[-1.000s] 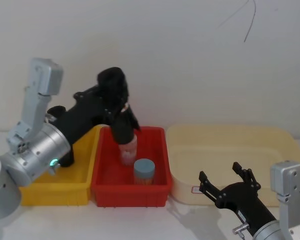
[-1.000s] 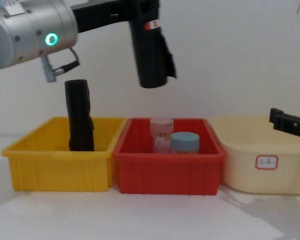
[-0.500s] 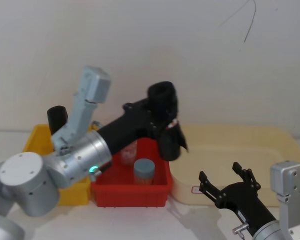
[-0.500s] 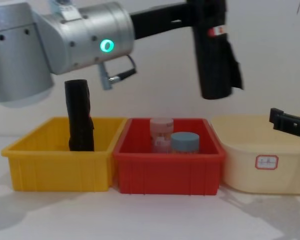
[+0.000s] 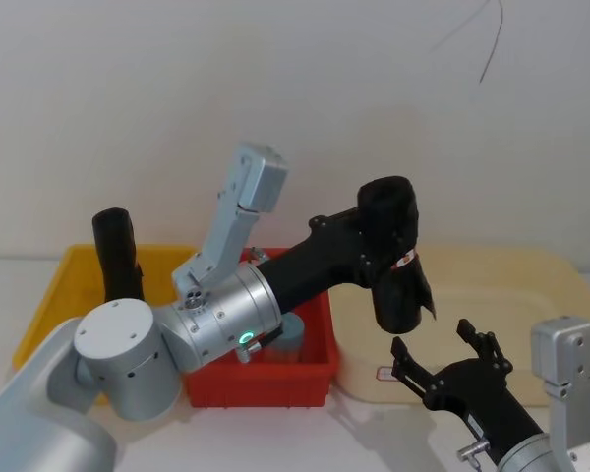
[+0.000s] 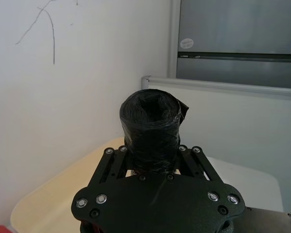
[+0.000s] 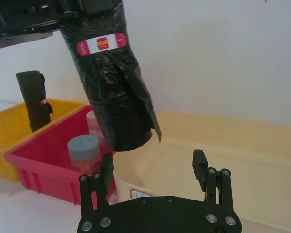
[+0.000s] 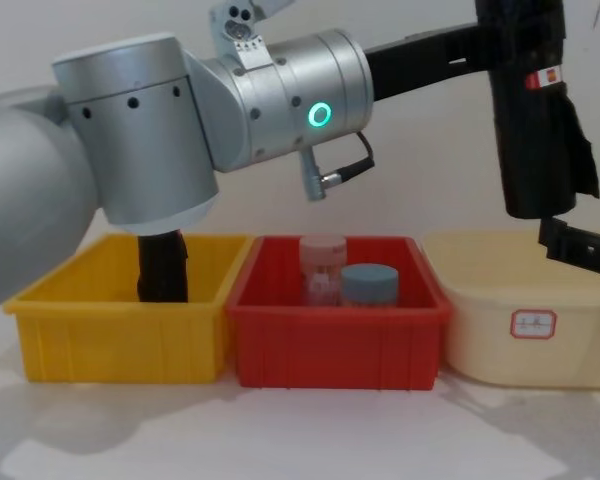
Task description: Pick up the garbage bag with the one hand and transfer it to the other hand.
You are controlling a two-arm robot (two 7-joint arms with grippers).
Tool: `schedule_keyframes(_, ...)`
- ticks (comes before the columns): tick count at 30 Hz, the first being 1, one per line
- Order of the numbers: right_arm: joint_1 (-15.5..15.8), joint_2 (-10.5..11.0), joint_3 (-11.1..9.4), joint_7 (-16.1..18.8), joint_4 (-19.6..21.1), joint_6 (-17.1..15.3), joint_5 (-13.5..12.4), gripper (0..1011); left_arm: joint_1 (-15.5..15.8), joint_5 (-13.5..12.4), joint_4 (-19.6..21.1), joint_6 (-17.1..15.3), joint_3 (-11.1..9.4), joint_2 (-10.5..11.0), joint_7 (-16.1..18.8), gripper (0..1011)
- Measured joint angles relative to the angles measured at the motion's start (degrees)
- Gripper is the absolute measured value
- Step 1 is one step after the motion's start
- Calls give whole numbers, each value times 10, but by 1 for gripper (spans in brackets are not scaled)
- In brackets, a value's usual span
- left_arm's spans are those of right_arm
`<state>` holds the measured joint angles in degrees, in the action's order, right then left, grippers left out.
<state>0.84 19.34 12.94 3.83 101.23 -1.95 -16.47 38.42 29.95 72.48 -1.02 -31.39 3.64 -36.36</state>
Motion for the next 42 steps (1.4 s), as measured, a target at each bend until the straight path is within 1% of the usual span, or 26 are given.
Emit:
schedule_keyframes(4, 0, 0, 0, 0, 0, 0, 0, 1000, 6, 4, -14, 9, -3, -6, -2, 374)
schedule_keyframes(16, 0, 0, 0, 0, 0, 0, 0, 1000, 13, 11, -30, 19, -8, -10, -5, 374)
schedule_keyframes(21, -2, 1, 0, 2, 1, 0, 4, 1000, 16, 13, -34, 22, -9, -11, -6, 374)
schedule_keyframes(32, -21, 12, 4, 10, 6, -14, 26, 1000, 18, 15, -38, 24, -11, -12, -7, 374)
schedule_keyframes(42, -44, 18, 11, 27, 6, -27, 40, 1000, 18, 16, -40, 25, -11, -12, -8, 375)
